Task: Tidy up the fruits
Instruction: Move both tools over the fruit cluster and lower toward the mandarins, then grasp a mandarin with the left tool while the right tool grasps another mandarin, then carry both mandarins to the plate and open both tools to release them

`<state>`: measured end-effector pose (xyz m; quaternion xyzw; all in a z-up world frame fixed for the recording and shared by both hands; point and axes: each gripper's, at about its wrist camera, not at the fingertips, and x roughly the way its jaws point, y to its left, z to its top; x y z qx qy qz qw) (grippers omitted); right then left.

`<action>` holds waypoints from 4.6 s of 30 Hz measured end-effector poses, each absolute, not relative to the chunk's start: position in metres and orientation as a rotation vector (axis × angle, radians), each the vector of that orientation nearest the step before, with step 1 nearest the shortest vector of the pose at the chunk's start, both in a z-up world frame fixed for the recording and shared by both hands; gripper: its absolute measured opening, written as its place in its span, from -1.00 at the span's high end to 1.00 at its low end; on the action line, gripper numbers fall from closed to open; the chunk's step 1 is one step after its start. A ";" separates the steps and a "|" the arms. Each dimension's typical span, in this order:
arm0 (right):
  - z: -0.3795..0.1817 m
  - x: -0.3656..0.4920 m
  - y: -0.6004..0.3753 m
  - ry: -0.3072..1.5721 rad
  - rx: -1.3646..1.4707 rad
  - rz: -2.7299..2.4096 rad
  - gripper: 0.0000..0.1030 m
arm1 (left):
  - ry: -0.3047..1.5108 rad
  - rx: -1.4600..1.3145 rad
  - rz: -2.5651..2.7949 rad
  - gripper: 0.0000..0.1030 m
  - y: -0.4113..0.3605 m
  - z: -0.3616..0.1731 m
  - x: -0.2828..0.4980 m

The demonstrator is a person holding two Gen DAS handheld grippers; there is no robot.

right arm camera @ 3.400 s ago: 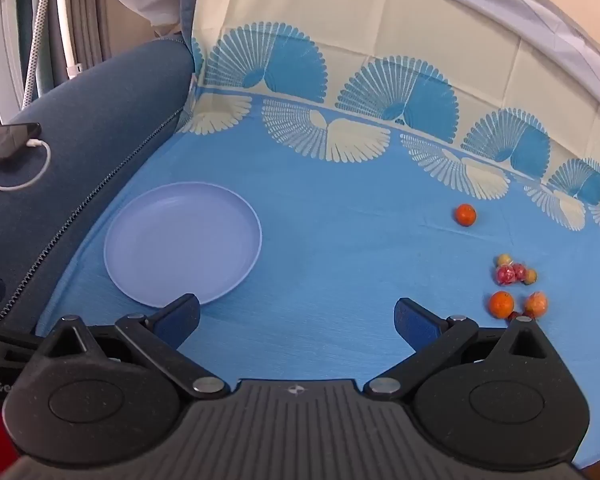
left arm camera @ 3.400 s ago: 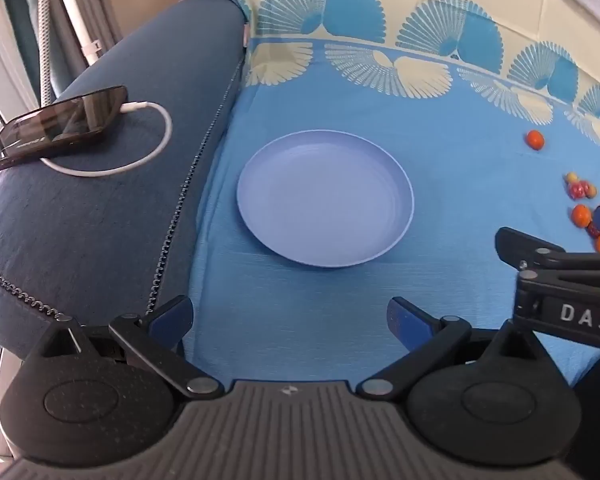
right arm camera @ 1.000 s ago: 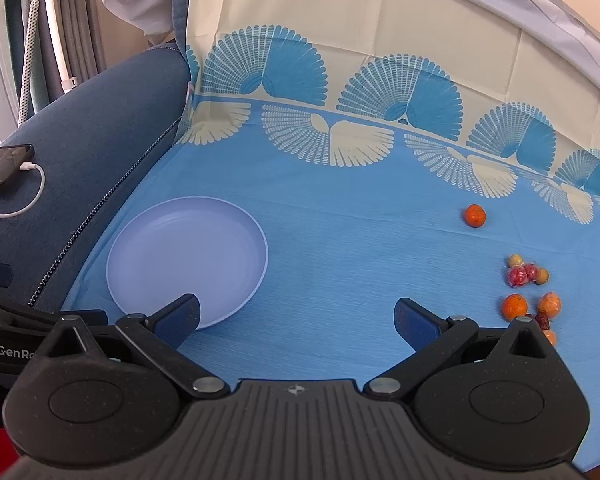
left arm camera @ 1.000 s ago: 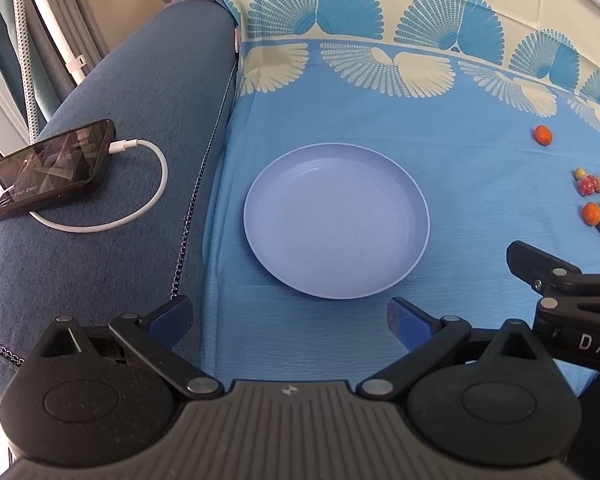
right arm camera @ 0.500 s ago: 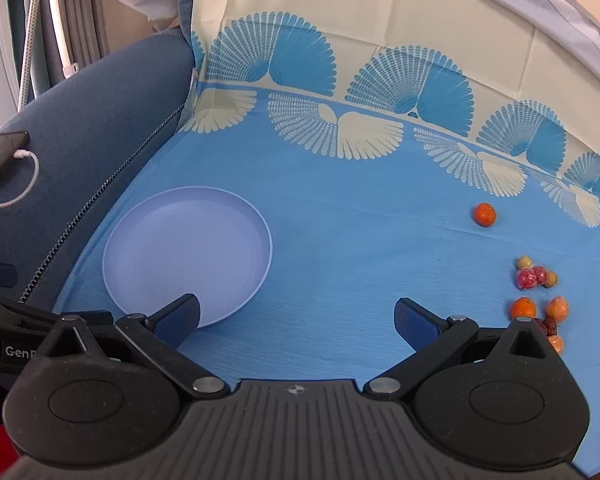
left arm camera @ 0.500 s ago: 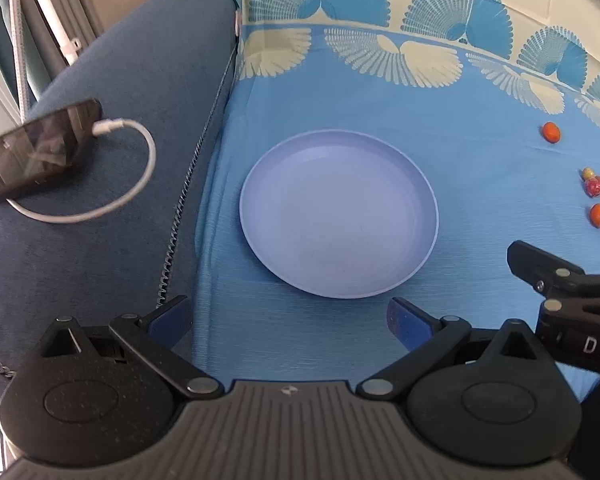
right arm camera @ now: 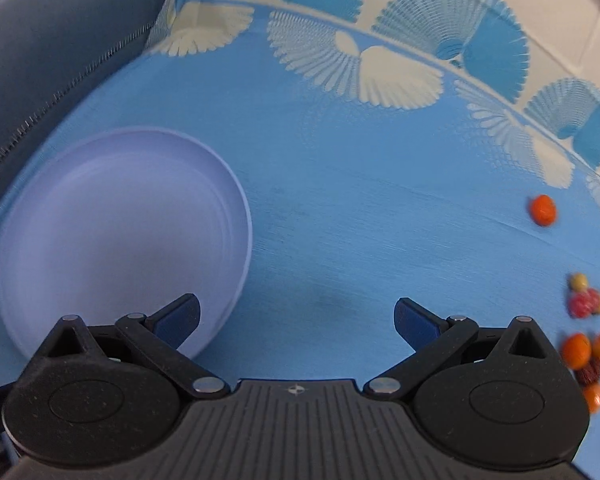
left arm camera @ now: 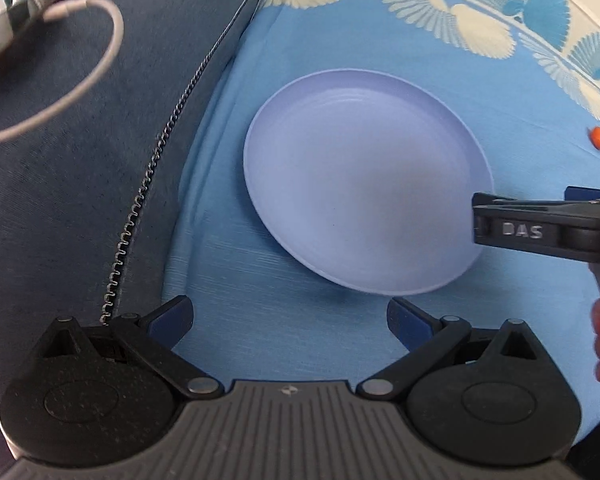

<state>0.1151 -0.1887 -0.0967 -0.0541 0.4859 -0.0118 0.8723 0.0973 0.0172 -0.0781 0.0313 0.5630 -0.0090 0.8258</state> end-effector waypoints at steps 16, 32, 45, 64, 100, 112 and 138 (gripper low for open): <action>-0.107 0.073 -0.202 1.047 -0.166 -0.013 -0.99 | 1.220 0.132 -0.010 -1.00 0.007 -0.092 0.107; -0.020 -0.018 -0.311 0.762 0.058 -0.364 -0.99 | 1.022 0.259 -0.186 -1.00 -0.083 -0.018 0.081; -0.103 -0.045 -0.480 0.876 0.304 -0.654 -0.96 | 1.020 0.506 -0.689 -0.99 -0.354 -0.085 0.102; -0.139 -0.005 -0.496 0.914 0.374 -0.633 -0.33 | 1.200 0.396 -0.718 -0.61 -0.432 -0.143 0.137; 0.023 -0.084 -0.469 0.482 0.405 -0.449 0.21 | 0.640 0.141 -0.781 0.29 -0.292 0.147 0.017; 0.189 -0.154 -0.437 0.177 0.328 -0.223 0.21 | 0.370 0.071 -0.818 0.28 -0.233 0.326 -0.098; -0.027 0.009 -0.210 0.795 0.084 0.097 0.20 | 0.936 0.085 -0.219 0.28 -0.046 -0.032 0.069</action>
